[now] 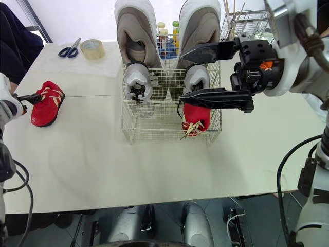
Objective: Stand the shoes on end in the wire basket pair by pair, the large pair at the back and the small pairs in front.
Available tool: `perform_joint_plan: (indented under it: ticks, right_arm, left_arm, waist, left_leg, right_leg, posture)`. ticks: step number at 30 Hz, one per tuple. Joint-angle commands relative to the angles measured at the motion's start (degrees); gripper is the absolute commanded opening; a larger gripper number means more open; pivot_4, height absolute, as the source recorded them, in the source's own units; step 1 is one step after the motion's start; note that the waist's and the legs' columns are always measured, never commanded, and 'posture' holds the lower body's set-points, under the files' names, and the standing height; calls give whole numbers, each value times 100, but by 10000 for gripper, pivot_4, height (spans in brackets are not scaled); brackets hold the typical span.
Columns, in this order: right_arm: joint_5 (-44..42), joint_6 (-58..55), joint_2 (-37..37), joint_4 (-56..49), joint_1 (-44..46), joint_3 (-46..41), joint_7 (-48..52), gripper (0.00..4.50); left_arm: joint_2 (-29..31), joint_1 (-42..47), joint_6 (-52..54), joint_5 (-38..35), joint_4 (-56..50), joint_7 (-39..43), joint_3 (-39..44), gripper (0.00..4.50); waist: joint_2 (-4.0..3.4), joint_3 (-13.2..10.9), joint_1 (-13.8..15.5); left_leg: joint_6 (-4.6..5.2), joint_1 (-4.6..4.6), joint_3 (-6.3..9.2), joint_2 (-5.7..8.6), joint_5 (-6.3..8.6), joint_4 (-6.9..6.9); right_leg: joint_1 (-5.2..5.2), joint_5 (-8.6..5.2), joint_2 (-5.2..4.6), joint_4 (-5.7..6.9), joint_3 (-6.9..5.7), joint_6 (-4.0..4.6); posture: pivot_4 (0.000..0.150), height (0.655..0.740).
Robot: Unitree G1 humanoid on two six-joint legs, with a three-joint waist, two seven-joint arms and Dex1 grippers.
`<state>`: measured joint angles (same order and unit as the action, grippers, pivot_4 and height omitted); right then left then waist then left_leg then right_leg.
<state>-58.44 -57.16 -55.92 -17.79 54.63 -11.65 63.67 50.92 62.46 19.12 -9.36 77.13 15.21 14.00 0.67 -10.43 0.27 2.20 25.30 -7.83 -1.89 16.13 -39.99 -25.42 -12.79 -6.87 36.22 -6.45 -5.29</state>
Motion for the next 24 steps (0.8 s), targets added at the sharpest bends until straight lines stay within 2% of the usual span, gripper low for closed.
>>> perform_joint_plan:
  ticks: [1,3,5,6,8,9,17,21,24]
  right_arm:
    - [-186,-20,-191,-149,45,-291,-110,45000]
    - [-230,-26,-243,-159,33,-310,-151,45000]
    - [-264,-21,-284,-165,17,-315,-186,45000]
    - [-272,-15,-299,-167,10,-315,-200,45000]
    - [-277,-5,-314,-170,2,-313,-218,45000]
    - [-257,14,-325,-157,-5,-307,-211,45000]
    - [-171,121,-393,-180,-116,-295,-199,45000]
    - [-214,119,-407,-208,-210,-334,-232,45000]
    - [-196,163,-386,-199,-265,-294,-226,45000]
  left_arm:
    - [24,-91,-94,84,47,-254,211,37255]
    - [-4,-128,-89,99,56,-308,287,28381]
    - [-28,-156,-79,113,63,-351,340,16891]
    - [-41,-166,-76,126,64,-368,369,13340]
    - [-58,-170,-72,146,63,-386,410,2507]
    - [-75,-155,-72,153,60,-397,431,1167]
    - [-148,368,37,-79,-123,-93,712,1167]
    - [-232,620,819,-421,-473,250,893,1167]
    - [-380,454,1935,-782,-1425,292,1003,1167]
  waist:
    - [1,0,0]
    - [1,1,-24]
    - [3,2,-69]
    - [3,2,-100]
    - [3,2,-119]
    - [3,2,-118]
    - [7,2,-77]
    - [15,5,-62]
    - [18,4,-78]
  left_leg:
    - [0,0,0,0,0,0]
    - [0,0,0,0,0,0]
    - [0,0,-1,0,0,0]
    - [0,0,0,-1,0,0]
    - [0,-2,-2,-1,0,0]
    - [0,-3,-2,-1,0,0]
    - [0,-1,-1,-1,-1,-3]
    - [0,3,5,2,0,-7]
    - [2,3,5,3,0,-8]
  right_leg:
    - [0,0,0,0,0,0]
    - [0,0,0,0,0,0]
    - [0,0,0,0,0,0]
    - [0,0,0,0,0,0]
    - [0,1,0,2,1,-1]
    - [0,0,0,3,1,-1]
    - [1,1,0,6,0,-1]
    - [4,3,0,5,-1,-5]
    - [4,5,0,4,0,-9]
  posture:
    - [1500,7400]
    - [1500,7400]
    - [1500,7400]
    - [1500,7400]
    - [1500,7400]
    - [1500,7400]
    - [1500,7400]
    - [1500,7400]
    - [1500,7400]
